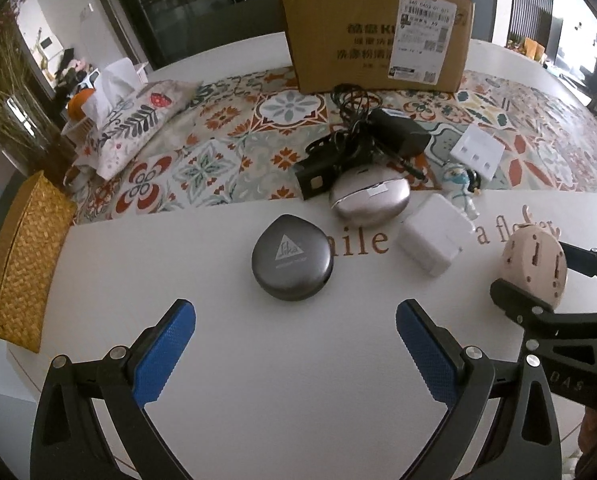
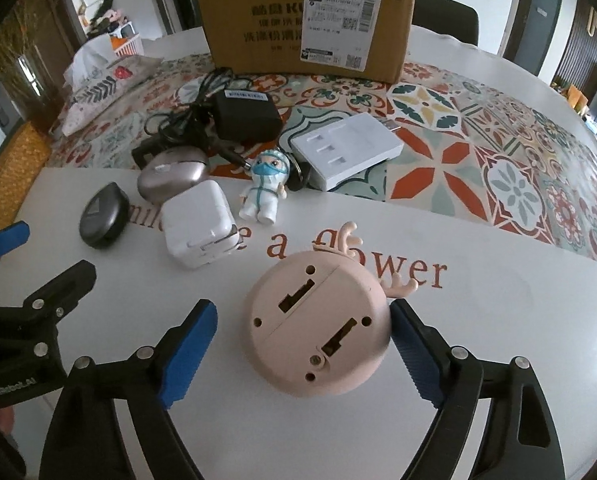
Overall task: Organize rigid objects
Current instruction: 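Reach the right gripper to the pink round gadget and close on it, then grasp the grey Sika case with the left gripper while the right holds the pink gadget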
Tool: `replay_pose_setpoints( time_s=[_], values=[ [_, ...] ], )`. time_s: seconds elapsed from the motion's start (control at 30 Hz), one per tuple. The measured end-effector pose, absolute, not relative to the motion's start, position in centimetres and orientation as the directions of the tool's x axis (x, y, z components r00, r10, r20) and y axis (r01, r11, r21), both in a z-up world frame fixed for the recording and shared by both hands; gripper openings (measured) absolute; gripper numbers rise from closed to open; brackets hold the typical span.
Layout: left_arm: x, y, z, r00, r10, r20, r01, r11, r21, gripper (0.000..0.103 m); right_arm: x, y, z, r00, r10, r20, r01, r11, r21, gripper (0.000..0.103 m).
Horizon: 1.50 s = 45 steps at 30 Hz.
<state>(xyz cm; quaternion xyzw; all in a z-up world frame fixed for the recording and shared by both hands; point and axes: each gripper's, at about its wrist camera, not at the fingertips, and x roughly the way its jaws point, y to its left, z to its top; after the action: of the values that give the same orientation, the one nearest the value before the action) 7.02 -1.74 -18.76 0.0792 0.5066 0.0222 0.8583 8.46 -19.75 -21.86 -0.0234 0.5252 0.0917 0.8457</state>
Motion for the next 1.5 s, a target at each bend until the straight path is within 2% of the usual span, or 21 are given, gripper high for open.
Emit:
replay_pose_setpoints(
  time_s=[0.23,0.63,0.93,1.07,1.17,1.33,1.5],
  values=[
    [7.3,-1.8,-19.2,0.486,0.119,-0.866,0.054,0.985,0.166,0.102,8.9,-19.6,-22.5,0.429,0.098,-0.898,-0.178,0.984,0.023,0.074],
    [8.5,-1.2,-18.9,0.523,0.085,-0.848,0.065,0.988,0.139,0.099,9.2,-19.3,-21.1,0.434,0.120,-0.893,-0.171,0.984,0.050,0.074],
    [10.8,-0.2,-20.3,0.506,0.059,-0.861,0.043,0.995,0.093,0.087,10.6,-18.2,-20.7,0.430,0.109,-0.896,-0.169,0.985,0.038,0.074],
    [11.4,0.3,-21.1,0.490,0.040,-0.871,0.031,0.997,0.064,0.077,11.4,-18.0,-20.9,0.428,0.101,-0.898,-0.154,0.987,0.037,0.074],
    [11.7,0.4,-21.6,0.486,0.037,-0.873,0.021,0.998,0.054,0.074,11.6,-17.8,-20.8,0.435,0.093,-0.895,-0.151,0.988,0.029,0.074],
    [11.8,0.5,-22.2,0.474,0.010,-0.880,0.027,0.999,0.026,0.055,11.6,-17.6,-20.8,0.444,0.084,-0.892,-0.153,0.988,0.017,0.074],
    [11.4,0.4,-22.3,0.478,0.001,-0.878,0.043,0.999,0.024,0.055,11.5,-17.5,-20.9,0.441,0.083,-0.894,-0.158,0.987,0.014,0.074]
  ],
)
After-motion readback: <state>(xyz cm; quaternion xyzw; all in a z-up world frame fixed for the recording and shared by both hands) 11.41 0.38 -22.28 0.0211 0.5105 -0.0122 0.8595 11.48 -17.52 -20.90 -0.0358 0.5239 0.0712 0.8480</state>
